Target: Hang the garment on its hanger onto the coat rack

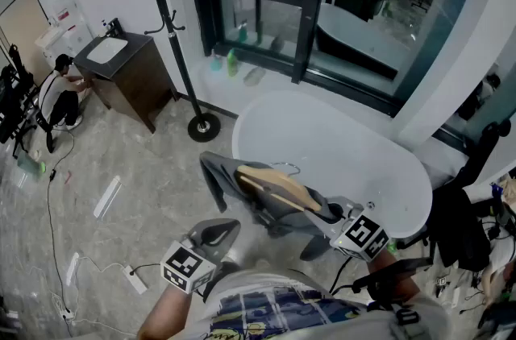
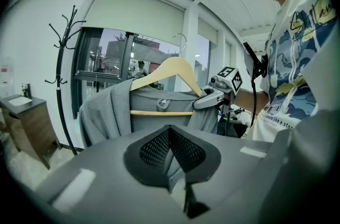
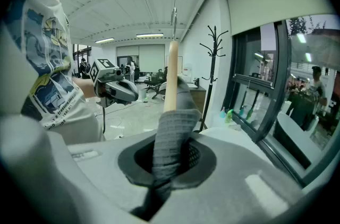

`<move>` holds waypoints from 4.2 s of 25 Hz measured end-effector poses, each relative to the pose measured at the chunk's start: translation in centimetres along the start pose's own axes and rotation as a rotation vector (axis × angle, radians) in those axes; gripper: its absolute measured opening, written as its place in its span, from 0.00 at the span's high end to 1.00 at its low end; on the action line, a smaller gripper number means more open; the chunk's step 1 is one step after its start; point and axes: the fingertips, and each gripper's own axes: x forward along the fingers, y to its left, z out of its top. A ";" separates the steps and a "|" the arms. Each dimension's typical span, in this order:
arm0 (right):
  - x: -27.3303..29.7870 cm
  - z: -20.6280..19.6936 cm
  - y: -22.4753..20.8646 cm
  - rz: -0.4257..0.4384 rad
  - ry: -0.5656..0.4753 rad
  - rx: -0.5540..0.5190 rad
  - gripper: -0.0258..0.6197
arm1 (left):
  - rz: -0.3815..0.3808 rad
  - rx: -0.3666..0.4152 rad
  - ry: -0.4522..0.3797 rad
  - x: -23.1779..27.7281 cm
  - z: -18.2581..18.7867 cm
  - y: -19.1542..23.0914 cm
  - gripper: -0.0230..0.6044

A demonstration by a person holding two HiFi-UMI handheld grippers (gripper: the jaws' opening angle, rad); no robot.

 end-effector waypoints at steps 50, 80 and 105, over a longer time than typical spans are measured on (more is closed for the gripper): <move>39.6 35.8 -24.6 0.224 -0.102 -0.194 0.95 | 0.230 -0.021 -0.107 -9.2 6.8 43.1 0.96; 63.4 48.0 -47.1 0.334 0.001 -0.260 0.95 | 0.387 -0.064 -0.094 -0.6 12.0 59.0 0.96; 65.1 47.4 -49.9 0.162 -0.059 -0.279 0.81 | 0.410 -0.089 -0.069 -4.0 10.1 56.4 0.96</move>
